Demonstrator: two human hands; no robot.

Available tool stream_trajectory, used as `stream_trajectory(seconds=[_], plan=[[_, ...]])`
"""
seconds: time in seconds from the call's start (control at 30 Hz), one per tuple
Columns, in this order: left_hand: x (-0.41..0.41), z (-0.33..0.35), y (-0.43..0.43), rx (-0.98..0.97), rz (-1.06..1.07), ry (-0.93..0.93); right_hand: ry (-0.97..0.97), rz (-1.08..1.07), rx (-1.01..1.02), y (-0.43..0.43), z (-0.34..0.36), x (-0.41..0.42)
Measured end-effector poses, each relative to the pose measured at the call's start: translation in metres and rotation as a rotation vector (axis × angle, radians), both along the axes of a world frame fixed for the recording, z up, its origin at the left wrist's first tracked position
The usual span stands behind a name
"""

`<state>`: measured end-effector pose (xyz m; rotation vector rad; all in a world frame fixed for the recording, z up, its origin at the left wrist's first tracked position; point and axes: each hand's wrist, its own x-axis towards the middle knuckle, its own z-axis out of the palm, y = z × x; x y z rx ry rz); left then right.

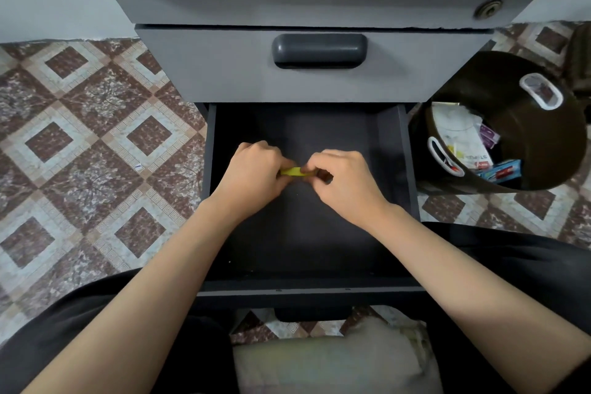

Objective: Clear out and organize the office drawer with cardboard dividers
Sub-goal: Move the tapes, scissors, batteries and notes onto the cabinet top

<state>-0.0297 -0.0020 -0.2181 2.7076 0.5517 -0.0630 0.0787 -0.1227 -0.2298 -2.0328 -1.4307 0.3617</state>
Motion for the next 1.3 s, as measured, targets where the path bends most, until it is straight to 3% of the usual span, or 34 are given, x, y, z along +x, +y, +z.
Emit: stream_trajectory(seconds=[0.13,0.27,0.8,0.93,1.17,1.3], plan=[[-0.005,0.011,-0.006,-0.009,-0.016,-0.084,-0.039,0.052,0.021,-0.007,0.016,0.005],[-0.005,0.031,-0.012,0.025,-0.031,-0.033,-0.066,0.089,0.042,-0.017,0.034,0.003],[-0.001,0.165,-0.054,0.21,-0.063,-0.13,-0.175,0.0,0.347,-0.064,0.15,0.01],[0.002,0.177,-0.062,0.162,-0.042,-0.142,-0.16,-0.02,0.372,-0.072,0.163,0.014],[0.022,0.196,-0.066,0.048,0.007,-0.328,-0.154,-0.089,0.367,-0.082,0.194,0.04],[0.035,0.203,-0.056,0.115,0.053,-0.327,-0.148,-0.152,0.369,-0.082,0.216,0.067]])
